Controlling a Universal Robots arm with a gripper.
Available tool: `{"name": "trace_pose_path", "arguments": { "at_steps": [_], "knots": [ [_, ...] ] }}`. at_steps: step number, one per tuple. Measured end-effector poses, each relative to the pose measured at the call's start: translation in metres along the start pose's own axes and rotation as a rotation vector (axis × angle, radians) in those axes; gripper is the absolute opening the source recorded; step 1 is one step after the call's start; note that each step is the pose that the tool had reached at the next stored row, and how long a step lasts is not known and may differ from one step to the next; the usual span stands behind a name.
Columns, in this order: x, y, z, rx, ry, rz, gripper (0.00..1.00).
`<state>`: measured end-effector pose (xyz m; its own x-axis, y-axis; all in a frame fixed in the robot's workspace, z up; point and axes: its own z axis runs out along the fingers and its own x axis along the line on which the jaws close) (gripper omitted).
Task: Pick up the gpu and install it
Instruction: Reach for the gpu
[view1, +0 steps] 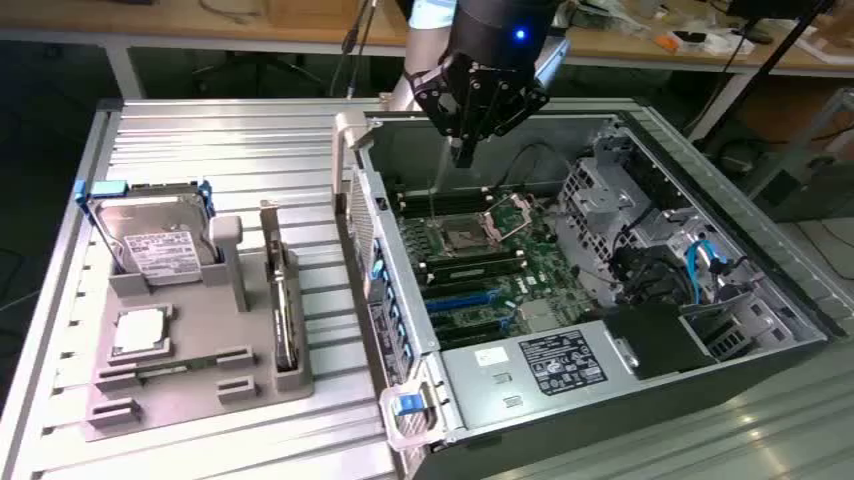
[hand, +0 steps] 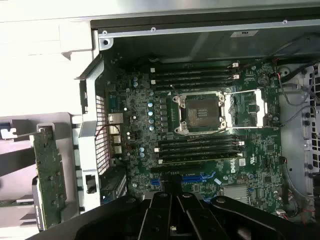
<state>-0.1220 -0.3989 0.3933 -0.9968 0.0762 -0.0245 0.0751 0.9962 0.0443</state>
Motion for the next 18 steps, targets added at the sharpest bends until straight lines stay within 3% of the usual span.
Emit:
{"name": "trace_pose_path", "arguments": {
  "at_steps": [10,18],
  "knots": [
    [0.0005,0.0,0.0001,-0.0001,-0.0001,0.0,0.11],
    [0.0085,-0.0006,-0.0001,0.0001,0.0007,0.0,0.11]
  ]
}}
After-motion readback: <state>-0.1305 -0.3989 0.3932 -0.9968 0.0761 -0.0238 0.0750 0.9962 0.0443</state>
